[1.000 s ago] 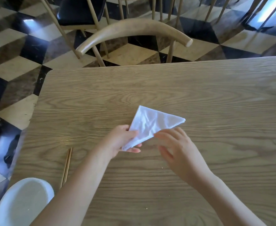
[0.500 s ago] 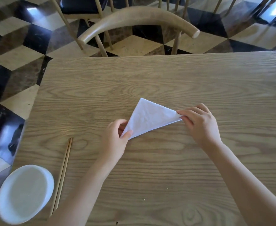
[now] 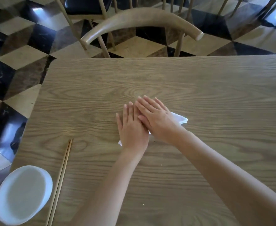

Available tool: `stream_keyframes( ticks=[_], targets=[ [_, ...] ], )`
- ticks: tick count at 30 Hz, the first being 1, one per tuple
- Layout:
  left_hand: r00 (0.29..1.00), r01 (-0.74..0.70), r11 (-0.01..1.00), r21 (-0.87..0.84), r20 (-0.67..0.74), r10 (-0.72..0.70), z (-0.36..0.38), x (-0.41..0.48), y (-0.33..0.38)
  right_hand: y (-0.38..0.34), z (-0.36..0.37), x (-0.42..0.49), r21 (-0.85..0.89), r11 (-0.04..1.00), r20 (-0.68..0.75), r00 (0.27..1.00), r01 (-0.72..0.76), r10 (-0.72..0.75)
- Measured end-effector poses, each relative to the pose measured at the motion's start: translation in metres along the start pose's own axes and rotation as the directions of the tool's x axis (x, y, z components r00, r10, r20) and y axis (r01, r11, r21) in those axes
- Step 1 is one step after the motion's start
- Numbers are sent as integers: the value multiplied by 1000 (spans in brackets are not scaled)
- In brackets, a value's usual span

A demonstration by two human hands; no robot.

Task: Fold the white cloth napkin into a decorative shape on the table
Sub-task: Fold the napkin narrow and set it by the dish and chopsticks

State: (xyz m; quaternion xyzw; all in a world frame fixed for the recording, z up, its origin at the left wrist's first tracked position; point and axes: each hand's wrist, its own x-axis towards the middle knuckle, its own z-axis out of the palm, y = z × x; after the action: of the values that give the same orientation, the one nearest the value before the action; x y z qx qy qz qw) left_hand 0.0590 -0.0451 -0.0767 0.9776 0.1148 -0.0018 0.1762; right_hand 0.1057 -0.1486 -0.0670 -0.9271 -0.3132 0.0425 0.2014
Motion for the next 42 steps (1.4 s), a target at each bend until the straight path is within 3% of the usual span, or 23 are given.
stream_keyframes(
  ticks=[2, 4, 11, 17, 20, 23, 25, 27, 30, 33, 35, 38, 42],
  targets=[
    [999, 18, 993, 115, 49, -23, 11, -2, -5, 12, 12, -1, -89, 993, 119, 991, 74, -64],
    [997, -15, 987, 161, 82, 1, 15, -3, -8, 24, 12, -7, -163, 980, 128, 987, 117, -97],
    [996, -84, 993, 82, 25, 82, 6, -9, -40, 61, -8, -38, -288, 952, 148, 987, 101, -60],
    [988, -149, 988, -36, -40, 148, -4, -6, -48, 89, -22, -57, -275, 961, 176, 984, 10, 40],
    [993, -109, 959, -260, -74, 93, -21, -5, -35, 85, -22, -56, -228, 973, 156, 986, -17, 54],
    [984, 127, 846, -517, 174, -42, -38, 1, -22, 79, -25, -54, -158, 987, 109, 993, -35, 53],
    [939, 296, 766, -571, 322, -122, -46, 8, -19, 71, -29, -52, -117, 992, 57, 997, -42, 49],
    [905, 366, 732, -575, 404, -135, -53, 12, -18, 62, -32, -49, -108, 993, 10, 999, -42, 43],
    [928, 250, 762, -598, 373, -12, -61, 10, -18, 51, -37, -49, -33, 996, 20, 996, -88, 89],
    [946, 91, 740, -667, 289, 144, -73, -4, -20, 44, -53, -47, 301, 916, 103, 964, -266, 246],
    [942, 1, 724, -689, 244, 231, -80, -12, -25, 40, -62, -48, 436, 857, 123, 962, -274, 244],
    [944, -91, 722, -686, 172, 283, -92, -18, -36, 29, -69, -49, 470, 853, 127, 973, -229, 191],
    [947, -19, 704, -710, 214, 242, -104, -36, -48, 9, -65, -40, 496, 847, 22, 978, -192, 209]
  ],
)
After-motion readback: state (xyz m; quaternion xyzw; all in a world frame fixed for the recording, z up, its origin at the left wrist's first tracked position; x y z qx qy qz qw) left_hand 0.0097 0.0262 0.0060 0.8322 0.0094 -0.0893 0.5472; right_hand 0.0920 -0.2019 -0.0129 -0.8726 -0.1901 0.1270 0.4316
